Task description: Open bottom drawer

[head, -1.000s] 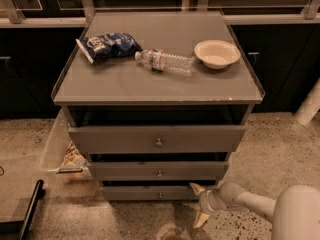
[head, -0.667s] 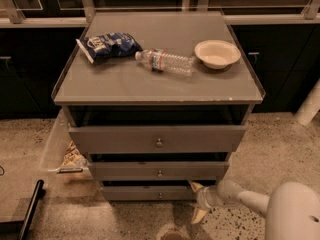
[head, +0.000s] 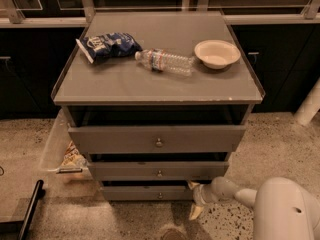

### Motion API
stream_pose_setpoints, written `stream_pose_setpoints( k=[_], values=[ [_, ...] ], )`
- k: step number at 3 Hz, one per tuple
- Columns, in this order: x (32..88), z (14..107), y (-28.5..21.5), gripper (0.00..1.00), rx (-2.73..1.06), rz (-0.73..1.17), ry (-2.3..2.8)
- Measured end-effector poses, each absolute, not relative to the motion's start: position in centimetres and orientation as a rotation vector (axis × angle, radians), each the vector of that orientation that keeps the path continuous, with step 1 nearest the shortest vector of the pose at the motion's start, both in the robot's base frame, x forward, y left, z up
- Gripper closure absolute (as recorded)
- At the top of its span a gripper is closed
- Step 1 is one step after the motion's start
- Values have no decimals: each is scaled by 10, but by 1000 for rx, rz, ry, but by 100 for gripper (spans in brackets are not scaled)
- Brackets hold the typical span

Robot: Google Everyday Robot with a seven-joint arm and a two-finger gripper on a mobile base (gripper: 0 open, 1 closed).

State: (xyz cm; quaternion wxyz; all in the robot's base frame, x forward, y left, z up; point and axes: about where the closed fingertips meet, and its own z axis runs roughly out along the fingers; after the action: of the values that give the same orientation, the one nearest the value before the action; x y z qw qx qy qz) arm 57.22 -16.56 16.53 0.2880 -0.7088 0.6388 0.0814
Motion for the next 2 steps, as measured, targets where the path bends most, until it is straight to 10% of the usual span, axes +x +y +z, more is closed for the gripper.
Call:
stream_pose_setpoints(
  k=[2],
  values=[
    [590,143,-169,0,-1895,192,1702]
  ],
)
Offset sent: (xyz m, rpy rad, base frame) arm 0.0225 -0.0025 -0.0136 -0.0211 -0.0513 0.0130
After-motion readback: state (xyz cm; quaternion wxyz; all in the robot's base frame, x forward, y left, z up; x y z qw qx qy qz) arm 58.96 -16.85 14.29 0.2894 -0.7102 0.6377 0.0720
